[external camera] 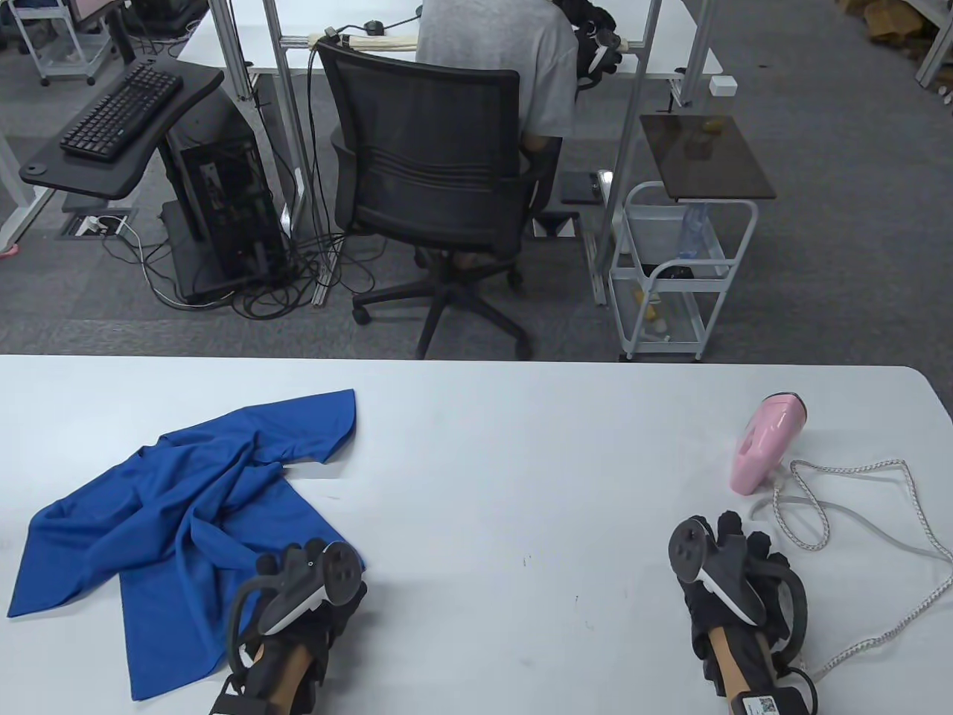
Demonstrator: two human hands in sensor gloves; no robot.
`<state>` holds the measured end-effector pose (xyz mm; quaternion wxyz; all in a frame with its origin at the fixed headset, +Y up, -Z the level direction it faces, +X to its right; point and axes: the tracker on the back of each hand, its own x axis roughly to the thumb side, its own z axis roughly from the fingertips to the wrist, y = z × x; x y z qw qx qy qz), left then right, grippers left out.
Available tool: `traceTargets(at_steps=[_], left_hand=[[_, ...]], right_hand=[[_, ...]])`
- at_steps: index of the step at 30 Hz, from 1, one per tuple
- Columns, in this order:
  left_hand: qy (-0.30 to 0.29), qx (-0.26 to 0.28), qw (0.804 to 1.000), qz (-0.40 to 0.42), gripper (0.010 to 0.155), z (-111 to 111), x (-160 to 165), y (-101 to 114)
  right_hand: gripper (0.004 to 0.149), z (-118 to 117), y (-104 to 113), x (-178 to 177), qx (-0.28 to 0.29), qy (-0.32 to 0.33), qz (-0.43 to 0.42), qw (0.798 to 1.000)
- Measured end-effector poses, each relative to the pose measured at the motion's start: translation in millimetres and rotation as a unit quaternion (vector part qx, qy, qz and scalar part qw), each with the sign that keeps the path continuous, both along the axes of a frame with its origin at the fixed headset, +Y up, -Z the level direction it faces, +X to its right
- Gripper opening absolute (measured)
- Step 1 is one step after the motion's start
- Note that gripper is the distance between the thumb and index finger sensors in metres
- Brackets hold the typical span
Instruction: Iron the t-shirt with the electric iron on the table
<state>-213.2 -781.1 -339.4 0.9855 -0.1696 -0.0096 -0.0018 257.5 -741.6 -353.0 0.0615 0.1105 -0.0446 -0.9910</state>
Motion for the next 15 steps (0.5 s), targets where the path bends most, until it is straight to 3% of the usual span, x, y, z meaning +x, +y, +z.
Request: traceTargets(at_steps=[15], left_hand=[[-0.084,-0.048,0.992,0.078,0.067,-1.1,51.2,-5.1]], right_hand=[[0.063,1.7,0.4,-45.5,-0.004,0.073,-0.003,0.997]])
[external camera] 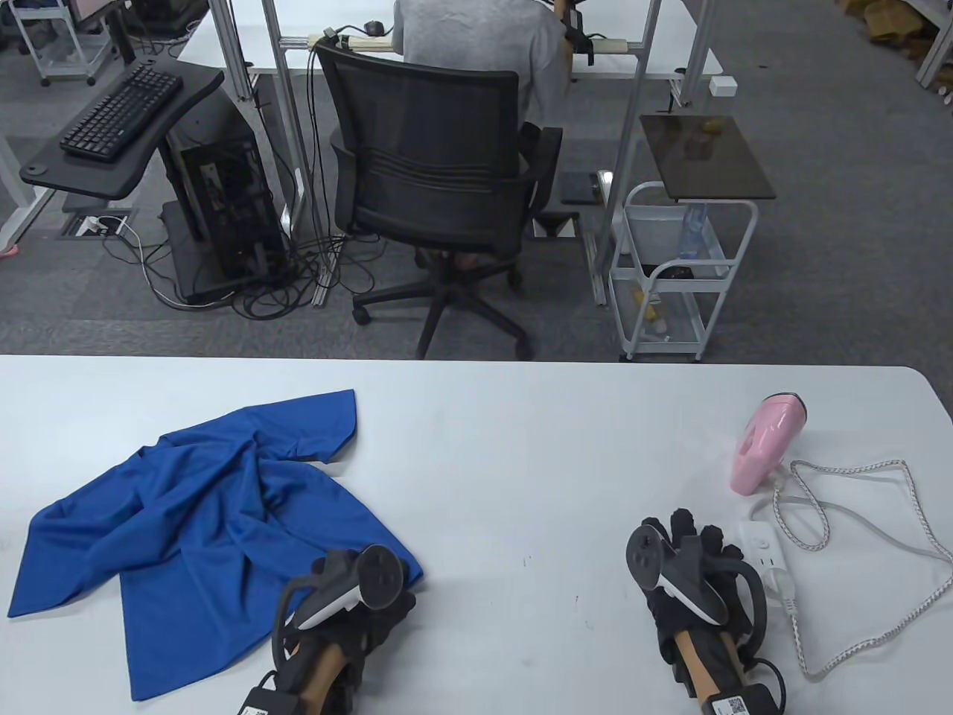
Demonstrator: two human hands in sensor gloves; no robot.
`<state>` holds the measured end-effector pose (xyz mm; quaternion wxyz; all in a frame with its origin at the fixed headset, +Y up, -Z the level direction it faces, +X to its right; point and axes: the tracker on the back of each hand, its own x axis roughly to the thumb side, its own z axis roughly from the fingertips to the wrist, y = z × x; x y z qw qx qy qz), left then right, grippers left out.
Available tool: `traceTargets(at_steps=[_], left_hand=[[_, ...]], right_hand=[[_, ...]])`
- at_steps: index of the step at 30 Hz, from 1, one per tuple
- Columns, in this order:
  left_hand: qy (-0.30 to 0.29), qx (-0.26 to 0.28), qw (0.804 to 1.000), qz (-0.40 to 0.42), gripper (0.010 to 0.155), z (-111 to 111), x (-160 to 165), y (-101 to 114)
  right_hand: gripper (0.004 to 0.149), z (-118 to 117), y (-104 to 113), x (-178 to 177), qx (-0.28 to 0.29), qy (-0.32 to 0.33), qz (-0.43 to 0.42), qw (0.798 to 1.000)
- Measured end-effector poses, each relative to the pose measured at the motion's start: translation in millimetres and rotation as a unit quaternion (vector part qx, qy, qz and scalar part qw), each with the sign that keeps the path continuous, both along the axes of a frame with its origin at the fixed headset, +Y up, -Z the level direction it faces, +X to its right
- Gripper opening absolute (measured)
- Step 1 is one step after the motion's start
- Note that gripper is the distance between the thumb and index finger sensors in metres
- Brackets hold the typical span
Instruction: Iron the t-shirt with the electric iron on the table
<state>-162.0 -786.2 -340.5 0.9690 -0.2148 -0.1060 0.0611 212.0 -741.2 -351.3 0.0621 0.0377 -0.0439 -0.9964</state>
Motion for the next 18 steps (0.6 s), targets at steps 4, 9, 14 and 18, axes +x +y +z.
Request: traceTargets(at_steps=[4,9,14,18], left_hand=[[-0.039,-0.012,0.999,0.016,0.066,1.9,20.2,1.6],[-0.075,-0.037,0.994,0.066,0.067,6.3,41.0,1.8],[-0.114,-0.078,0.981,0.133,0.072,11.8,60.0,0.3],[-0.123,-0.074,0.975,0.167,0.074,16.3,63.2,3.0]], right_hand=[[0.063,2.8,1.9,-17.0,0.000,0.024,-0.014,1.000],[0.063,8.1,4.7,-40.2,0.005,0.068,-0.014,0.998],[0.063,15.8,2.8,-71.6,-0.002,0.129,-0.032,0.991],[0.063,22.9,-3.6,-97.9,-0.017,0.204,-0.050,0.978]])
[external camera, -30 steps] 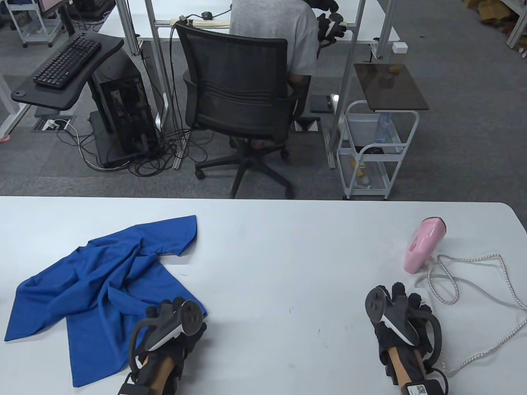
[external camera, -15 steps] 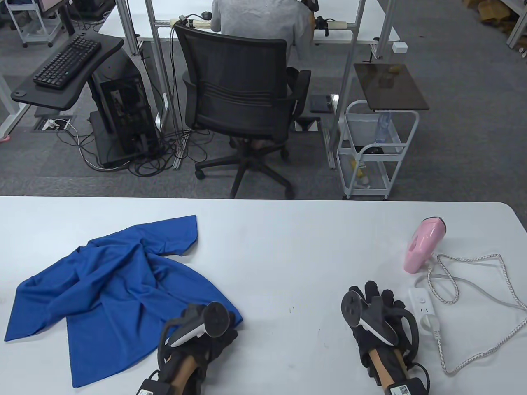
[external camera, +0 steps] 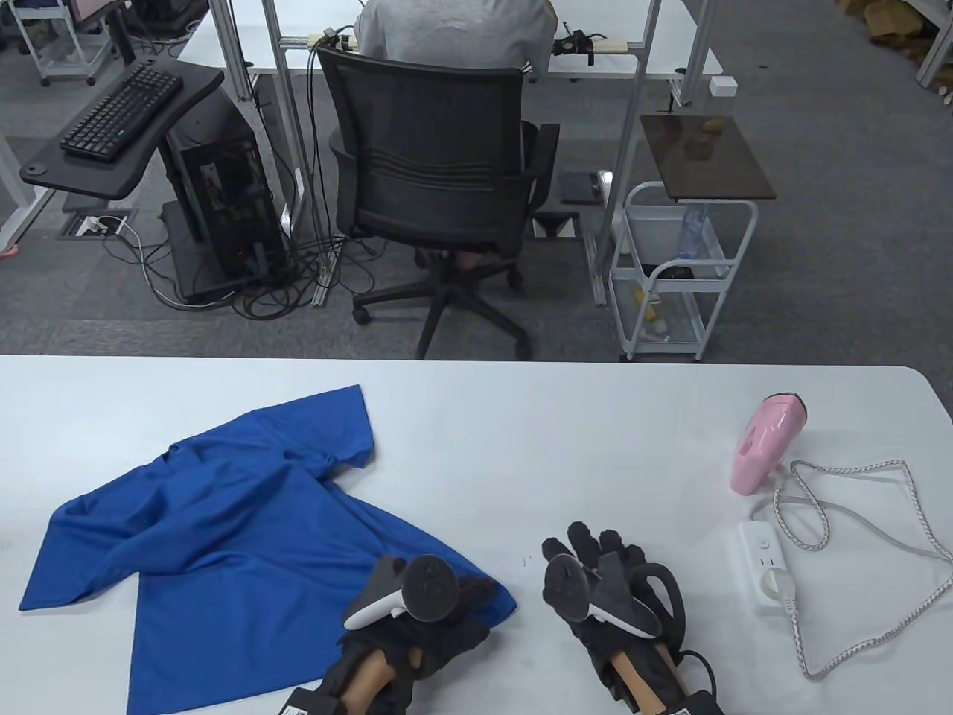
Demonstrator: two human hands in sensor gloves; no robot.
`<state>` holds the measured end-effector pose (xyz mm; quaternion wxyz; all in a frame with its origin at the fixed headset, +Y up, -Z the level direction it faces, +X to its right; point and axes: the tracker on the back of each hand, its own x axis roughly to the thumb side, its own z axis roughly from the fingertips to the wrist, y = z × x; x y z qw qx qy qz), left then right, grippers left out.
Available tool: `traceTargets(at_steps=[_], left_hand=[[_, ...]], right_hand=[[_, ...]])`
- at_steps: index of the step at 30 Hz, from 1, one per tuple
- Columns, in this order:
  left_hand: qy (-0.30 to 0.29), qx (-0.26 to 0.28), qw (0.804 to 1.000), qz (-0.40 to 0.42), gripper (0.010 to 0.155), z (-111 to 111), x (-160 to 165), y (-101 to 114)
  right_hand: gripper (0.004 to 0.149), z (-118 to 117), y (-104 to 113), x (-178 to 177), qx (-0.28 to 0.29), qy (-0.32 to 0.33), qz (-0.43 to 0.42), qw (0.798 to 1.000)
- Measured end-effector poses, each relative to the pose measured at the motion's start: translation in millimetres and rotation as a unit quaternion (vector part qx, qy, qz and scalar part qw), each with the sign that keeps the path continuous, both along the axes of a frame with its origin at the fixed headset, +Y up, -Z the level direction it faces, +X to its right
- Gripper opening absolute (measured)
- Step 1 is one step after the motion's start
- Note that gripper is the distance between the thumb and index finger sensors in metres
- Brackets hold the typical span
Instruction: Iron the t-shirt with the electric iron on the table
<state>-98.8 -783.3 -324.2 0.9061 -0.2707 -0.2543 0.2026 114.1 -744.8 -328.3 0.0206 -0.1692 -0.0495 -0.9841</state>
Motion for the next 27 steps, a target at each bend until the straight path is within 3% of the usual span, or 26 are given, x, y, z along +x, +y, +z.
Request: traceTargets(at_steps=[7,10,13,16,21,27], left_hand=[[0.036,0.108,0.992,-0.046,0.073,2.3,-24.0,21.0],[0.076,0.166,0.977,-0.113,0.073,-0.3,-42.4,28.3],[0.097,0.202,0.956,-0.188,0.072,-2.6,-58.2,30.3],[0.132,0.201,0.947,-0.214,0.071,-4.3,-77.3,31.0],[0.182,0.163,0.947,-0.208,0.070,-6.3,-102.2,25.9],[0.168,0.127,0.946,-0.245,0.070,-9.4,-100.6,11.3]], right_hand=[[0.063,5.8,-24.2,-39.6,-0.031,0.098,0.041,0.994],[0.065,6.8,-34.4,-49.7,-0.072,0.111,0.068,0.989],[0.065,7.1,-35.7,-49.0,-0.069,0.105,0.078,0.989],[0.061,5.8,-31.6,-44.5,-0.063,0.087,0.072,0.992],[0.058,0.3,-28.4,-29.2,-0.048,0.059,0.079,0.994],[0.053,-13.6,-21.2,11.5,-0.046,-0.039,0.066,0.996]])
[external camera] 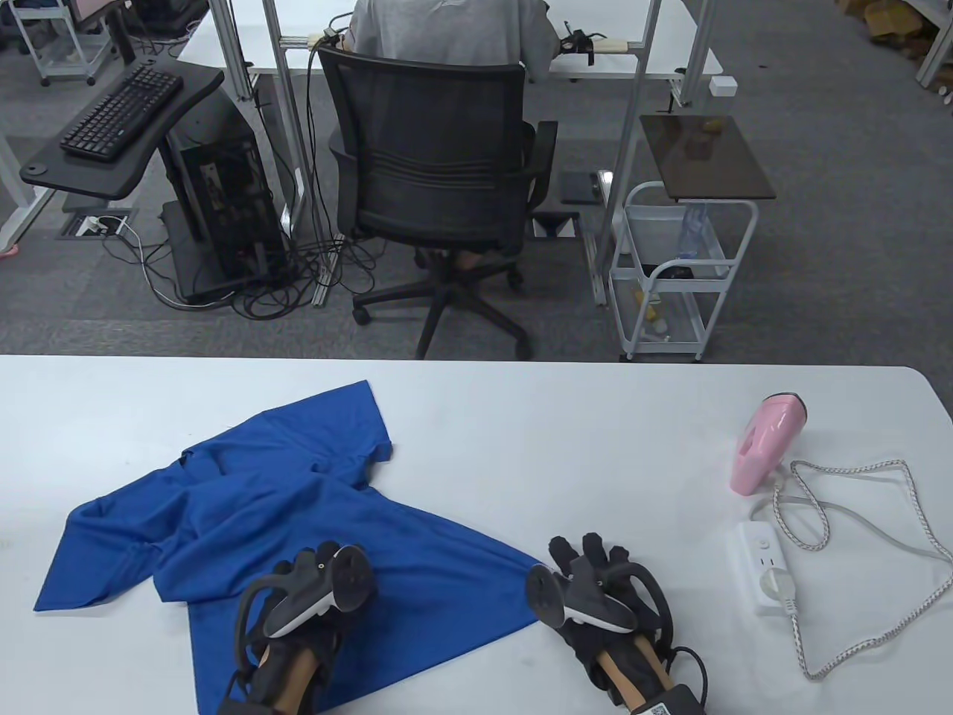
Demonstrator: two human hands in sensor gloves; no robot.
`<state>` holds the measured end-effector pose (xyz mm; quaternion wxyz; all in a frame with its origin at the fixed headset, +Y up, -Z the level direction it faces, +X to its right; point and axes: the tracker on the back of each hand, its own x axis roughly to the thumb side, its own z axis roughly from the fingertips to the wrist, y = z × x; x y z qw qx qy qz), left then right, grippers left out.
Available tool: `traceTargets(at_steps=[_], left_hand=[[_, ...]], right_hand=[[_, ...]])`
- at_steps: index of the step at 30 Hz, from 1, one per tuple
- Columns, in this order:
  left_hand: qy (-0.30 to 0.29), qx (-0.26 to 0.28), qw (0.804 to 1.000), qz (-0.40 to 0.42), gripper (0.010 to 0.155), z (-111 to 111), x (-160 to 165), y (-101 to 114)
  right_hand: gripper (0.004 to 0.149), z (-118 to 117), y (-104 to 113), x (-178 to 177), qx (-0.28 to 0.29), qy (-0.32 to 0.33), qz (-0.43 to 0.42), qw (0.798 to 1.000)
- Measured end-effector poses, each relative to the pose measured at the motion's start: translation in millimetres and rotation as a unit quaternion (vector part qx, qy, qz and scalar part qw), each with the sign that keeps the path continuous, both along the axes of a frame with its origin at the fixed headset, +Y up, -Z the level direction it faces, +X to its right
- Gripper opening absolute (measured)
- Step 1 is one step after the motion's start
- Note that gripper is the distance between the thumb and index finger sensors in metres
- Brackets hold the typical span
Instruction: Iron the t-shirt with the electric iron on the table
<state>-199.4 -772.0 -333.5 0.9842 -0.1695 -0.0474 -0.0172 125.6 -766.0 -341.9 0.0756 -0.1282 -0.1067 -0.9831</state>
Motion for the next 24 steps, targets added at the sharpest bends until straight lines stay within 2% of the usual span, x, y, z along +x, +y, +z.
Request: traceTargets(at_steps=[6,13,15,18,20,21,24], left_hand=[[-0.050,-0.062,0.996,0.031,0.072,2.2,21.0,-16.4],[-0.122,-0.083,0.989,0.033,0.074,8.6,62.5,-24.1],[-0.134,-0.081,0.987,0.024,0.074,10.6,70.5,-23.7],[-0.135,-0.083,0.987,0.013,0.075,11.4,73.8,-23.6],[-0.138,-0.086,0.987,0.007,0.078,11.1,72.6,-26.3],[-0.139,-0.087,0.986,0.004,0.078,11.1,72.2,-27.0],[-0.138,-0.092,0.986,0.011,0.078,9.7,70.4,-27.3]], right_hand=[[0.049,-12.6,6.3,50.0,-0.010,-0.106,-0.005,0.994],[0.048,-16.0,12.7,87.6,-0.051,-0.198,0.019,0.979],[0.051,-12.6,17.2,90.5,-0.057,-0.203,0.033,0.977],[0.058,-9.3,33.9,81.9,-0.006,-0.182,0.027,0.983],[0.060,-10.0,51.1,58.8,0.048,-0.134,-0.022,0.989],[0.060,-10.5,53.6,53.2,0.055,-0.123,-0.030,0.990],[0.061,-22.3,66.0,0.0,0.069,-0.041,-0.056,0.995]])
